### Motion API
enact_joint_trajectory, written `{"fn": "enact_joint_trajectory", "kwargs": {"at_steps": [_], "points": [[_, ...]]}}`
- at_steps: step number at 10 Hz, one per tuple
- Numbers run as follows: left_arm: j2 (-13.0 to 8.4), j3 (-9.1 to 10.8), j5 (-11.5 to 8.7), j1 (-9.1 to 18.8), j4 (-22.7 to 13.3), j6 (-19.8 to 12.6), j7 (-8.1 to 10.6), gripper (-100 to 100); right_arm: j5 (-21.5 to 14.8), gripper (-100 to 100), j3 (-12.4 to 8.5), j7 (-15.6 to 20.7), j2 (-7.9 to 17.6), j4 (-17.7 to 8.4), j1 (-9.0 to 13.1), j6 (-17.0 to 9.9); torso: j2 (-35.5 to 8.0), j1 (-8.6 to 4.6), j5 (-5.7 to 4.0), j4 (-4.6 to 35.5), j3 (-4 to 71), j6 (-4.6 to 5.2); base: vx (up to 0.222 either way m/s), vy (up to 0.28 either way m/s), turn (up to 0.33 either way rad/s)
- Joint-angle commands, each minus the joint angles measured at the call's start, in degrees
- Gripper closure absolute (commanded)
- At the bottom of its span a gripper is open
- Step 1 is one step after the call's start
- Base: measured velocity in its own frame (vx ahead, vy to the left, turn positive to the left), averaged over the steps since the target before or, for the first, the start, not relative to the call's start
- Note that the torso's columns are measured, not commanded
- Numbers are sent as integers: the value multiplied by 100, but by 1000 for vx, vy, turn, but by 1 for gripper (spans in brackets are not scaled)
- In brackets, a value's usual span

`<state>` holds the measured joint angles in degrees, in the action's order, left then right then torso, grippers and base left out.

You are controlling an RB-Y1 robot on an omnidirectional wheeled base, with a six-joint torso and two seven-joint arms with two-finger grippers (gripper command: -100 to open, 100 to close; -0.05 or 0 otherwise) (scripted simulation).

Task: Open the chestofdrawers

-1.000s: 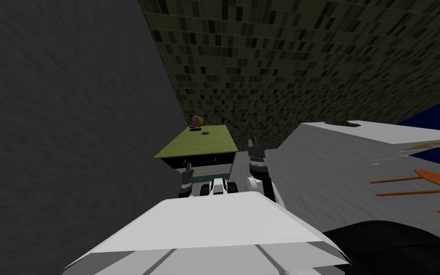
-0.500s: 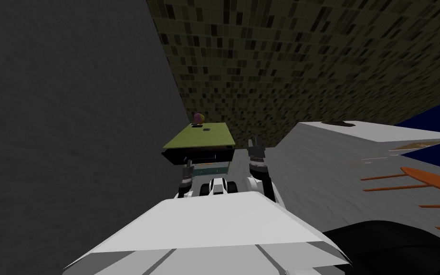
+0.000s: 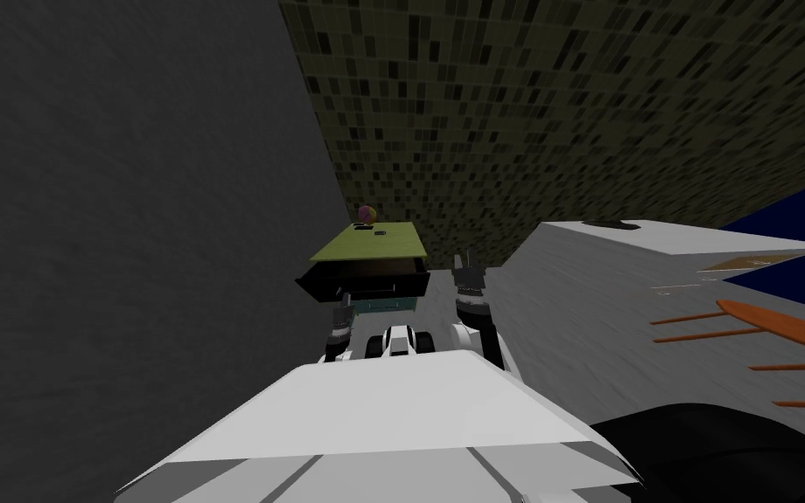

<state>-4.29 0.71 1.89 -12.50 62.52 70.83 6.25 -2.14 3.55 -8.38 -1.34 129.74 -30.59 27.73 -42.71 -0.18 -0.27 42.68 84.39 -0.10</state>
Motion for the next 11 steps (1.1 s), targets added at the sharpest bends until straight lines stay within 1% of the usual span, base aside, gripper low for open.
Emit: {"fn": "enact_joint_trajectory", "kwargs": {"at_steps": [1,2,5,6,7,8,11], "points": [[-9,-8,5,-45,50,2,19,100,0,0,0,0,0,0,-1,0,2,-5,-7,7,4,1,-65,-6,5],[-34,-23,14,-119,143,26,59,100,0,0,0,0,0,0,-1,0,29,-5,-2,-5,17,7,-120,-1,28],[-67,-35,22,-181,276,78,103,100,0,0,0,0,0,0,0,0,-8,2,2,1,-5,3,-178,-8,25],[-105,-17,-3,-54,386,-312,136,-100,0,0,0,0,0,0,0,0,-12,-4,-5,8,-5,-1,-132,-14,19],[-105,-17,-3,-54,386,-335,136,-100,0,0,0,0,0,0,0,0,18,0,8,-14,6,7,-59,-10,10],[-132,-1,-19,21,469,-489,156,-100,0,0,0,0,0,0,-1,0,74,18,28,-47,34,15,-41,-15,-3],[-210,47,-67,245,715,-953,219,-100,0,0,0,0,0,0,-2,0,47,21,28,-42,21,10,-56,-16,7]]}}
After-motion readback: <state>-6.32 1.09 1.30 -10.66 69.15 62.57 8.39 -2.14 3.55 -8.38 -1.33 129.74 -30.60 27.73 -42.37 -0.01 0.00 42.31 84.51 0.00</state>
